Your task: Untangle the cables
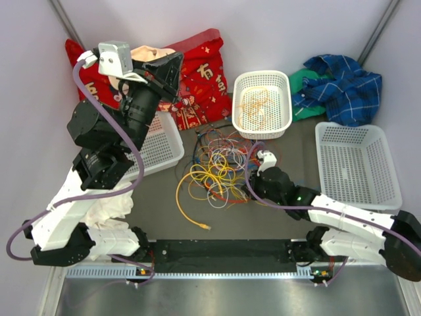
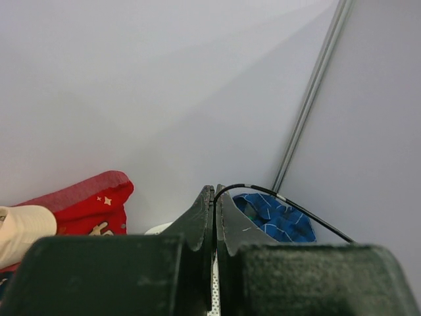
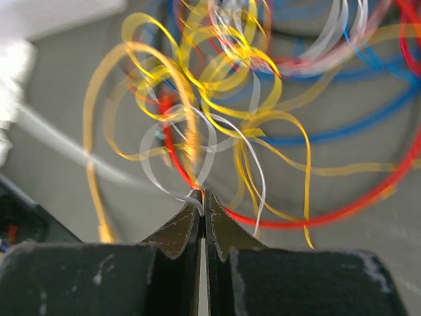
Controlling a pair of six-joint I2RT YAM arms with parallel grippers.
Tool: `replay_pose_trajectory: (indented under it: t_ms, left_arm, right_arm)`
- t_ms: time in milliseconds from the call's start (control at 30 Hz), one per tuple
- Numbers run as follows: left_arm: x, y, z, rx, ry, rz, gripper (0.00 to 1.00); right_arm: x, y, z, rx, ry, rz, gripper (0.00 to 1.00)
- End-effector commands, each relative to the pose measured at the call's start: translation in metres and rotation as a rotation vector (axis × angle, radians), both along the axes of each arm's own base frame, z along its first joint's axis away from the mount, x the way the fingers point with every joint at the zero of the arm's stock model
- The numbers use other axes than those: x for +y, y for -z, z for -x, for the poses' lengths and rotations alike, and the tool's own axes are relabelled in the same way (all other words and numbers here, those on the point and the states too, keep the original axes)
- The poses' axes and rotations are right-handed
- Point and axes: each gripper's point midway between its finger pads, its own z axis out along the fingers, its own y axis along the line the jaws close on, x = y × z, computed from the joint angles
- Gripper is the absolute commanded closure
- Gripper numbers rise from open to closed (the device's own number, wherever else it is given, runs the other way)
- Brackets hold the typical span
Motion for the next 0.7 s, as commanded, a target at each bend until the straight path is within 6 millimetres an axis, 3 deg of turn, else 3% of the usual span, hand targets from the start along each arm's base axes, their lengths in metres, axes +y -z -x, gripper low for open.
replay_pose_trajectory:
  t_ms: [0,133,200,333,500,667]
  left_arm:
    - [0.022,-0.028,0.006,-0.072,-0.063,0.036,1.00]
    - [0.030,-0.026,0.001,-0.067,-0.124,0.010,1.00]
    - [0.040,-0.021,-0.005,-0.046,-0.195,-0.010,1.00]
    - [0.061,-0.018,-0.009,-0.015,-0.305,-0.001,1.00]
    - [0.082,-0.025,-0.008,-0.010,-0.389,0.033,1.00]
    - [0.090,-0.014,-0.016,0.023,-0.490,-0.040,1.00]
  right_arm:
    - [-0.013,0.031,0.004,0.101,0.068,0.037,1.00]
    - [-0.009,0.037,0.008,0.118,0.056,0.022,1.00]
    - [-0.008,0.032,0.007,0.107,0.051,0.014,1.00]
    - [-0.018,0.041,0.003,0.116,0.074,0.095,1.00]
    - [-0.021,0.081,0.011,0.241,0.063,0.167,1.00]
    - [-0.011,0.073,0.014,0.227,0.035,0.080,1.00]
